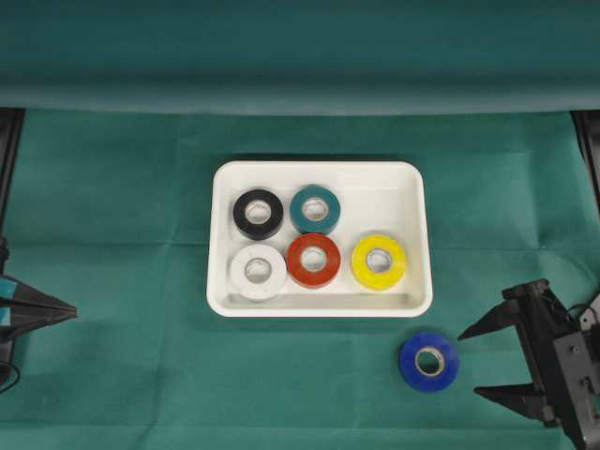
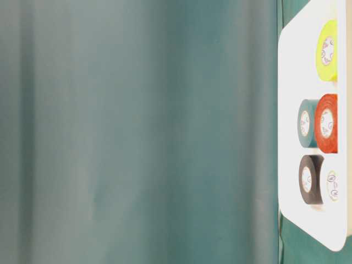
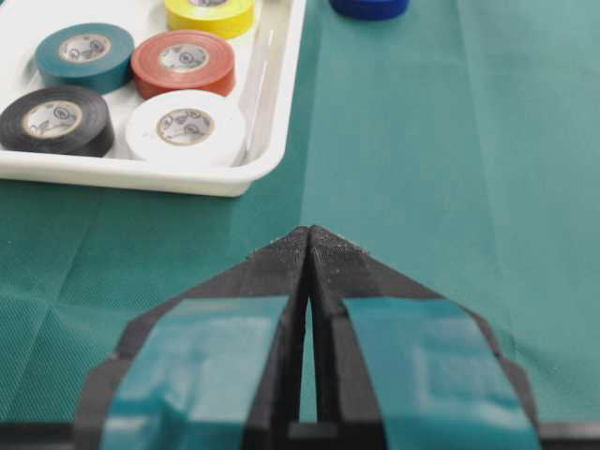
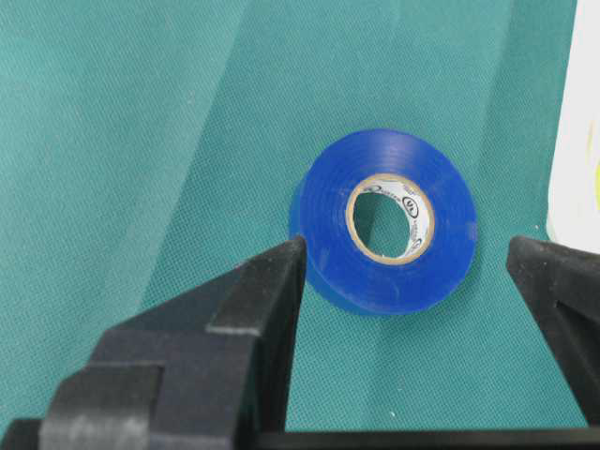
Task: Put the tape into the white case with the right arm.
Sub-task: 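Lower the right gripper into the blue tape roll's hole and close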
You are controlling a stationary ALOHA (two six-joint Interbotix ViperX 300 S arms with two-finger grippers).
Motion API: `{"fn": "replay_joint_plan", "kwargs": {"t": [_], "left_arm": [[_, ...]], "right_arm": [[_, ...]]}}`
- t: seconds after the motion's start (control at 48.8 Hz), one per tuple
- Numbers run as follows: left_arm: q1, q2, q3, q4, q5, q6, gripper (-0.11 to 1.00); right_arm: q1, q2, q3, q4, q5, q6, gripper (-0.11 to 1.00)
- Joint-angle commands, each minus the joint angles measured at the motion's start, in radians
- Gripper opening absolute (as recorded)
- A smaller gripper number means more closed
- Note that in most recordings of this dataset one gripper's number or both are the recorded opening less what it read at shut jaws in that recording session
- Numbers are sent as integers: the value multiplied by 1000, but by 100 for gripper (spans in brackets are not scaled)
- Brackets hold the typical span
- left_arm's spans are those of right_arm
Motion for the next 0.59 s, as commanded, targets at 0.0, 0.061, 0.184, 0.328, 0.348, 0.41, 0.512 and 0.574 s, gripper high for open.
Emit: {"fn": "replay_joint_plan", "kwargs": {"t": [0.0, 0.061, 0.184, 0.328, 0.348, 0.41, 0.512, 0.574], "left_arm": [[3, 9, -14, 0, -9, 0, 0], [3, 9, -14, 0, -9, 0, 0], [2, 9, -12, 0, -9, 0, 0], [3, 9, -14, 0, -9, 0, 0], [3, 9, -14, 0, -9, 0, 0], [3, 9, -12, 0, -9, 0, 0], [3, 9, -14, 0, -9, 0, 0], [3, 9, -14, 0, -9, 0, 0]], "right_arm": [[8, 14, -20, 3, -12, 0, 69], [12, 34, -31, 3, -21, 0, 69], [18, 100, -61, 3, -35, 0, 69], [18, 195, -115, 2, -31, -3, 69], [18, 207, -124, 2, -29, -3, 69], [18, 236, -143, 2, -29, -3, 69], [18, 275, -161, 0, -29, -3, 69], [18, 284, -166, 0, -23, -3, 69]]}}
